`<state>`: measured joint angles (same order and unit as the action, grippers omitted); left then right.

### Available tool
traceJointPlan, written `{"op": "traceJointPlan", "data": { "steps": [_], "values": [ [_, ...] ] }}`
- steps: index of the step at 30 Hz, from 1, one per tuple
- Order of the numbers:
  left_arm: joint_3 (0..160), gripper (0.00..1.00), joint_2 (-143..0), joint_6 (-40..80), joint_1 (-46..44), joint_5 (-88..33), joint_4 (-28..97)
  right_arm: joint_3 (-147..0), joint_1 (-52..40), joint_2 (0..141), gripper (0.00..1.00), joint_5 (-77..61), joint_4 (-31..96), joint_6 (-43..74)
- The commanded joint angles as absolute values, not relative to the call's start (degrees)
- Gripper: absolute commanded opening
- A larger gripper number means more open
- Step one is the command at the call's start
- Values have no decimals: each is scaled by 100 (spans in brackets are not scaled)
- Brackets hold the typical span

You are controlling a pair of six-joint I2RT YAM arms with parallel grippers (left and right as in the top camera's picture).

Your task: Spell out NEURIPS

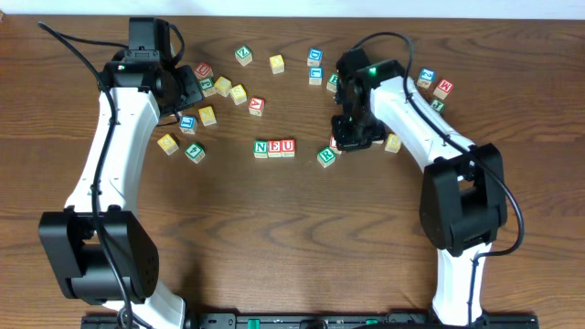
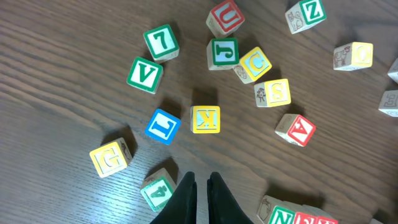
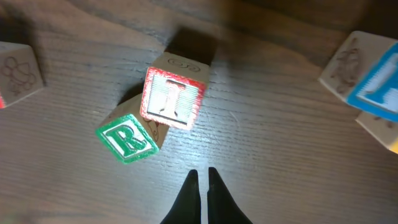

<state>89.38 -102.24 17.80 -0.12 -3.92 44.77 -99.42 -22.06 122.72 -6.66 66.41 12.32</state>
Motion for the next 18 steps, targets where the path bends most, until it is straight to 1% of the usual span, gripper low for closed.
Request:
{"op": "traceJointPlan", "data": {
  "steps": [1, 14, 18],
  "values": [
    [8892, 8, -10265, 1785, -8, -336, 4394, -9636, -2432, 12130, 1, -725, 6490, 1153],
    [8895, 8, -10265, 1765, 174, -296, 4241, -9426, -2921, 12130, 2, -554, 6080, 1173],
    [8895, 8, -10265, 1763, 263, -294, 4246, -9273, -3026, 12130, 4, -552, 5723, 1175]
  ]
}}
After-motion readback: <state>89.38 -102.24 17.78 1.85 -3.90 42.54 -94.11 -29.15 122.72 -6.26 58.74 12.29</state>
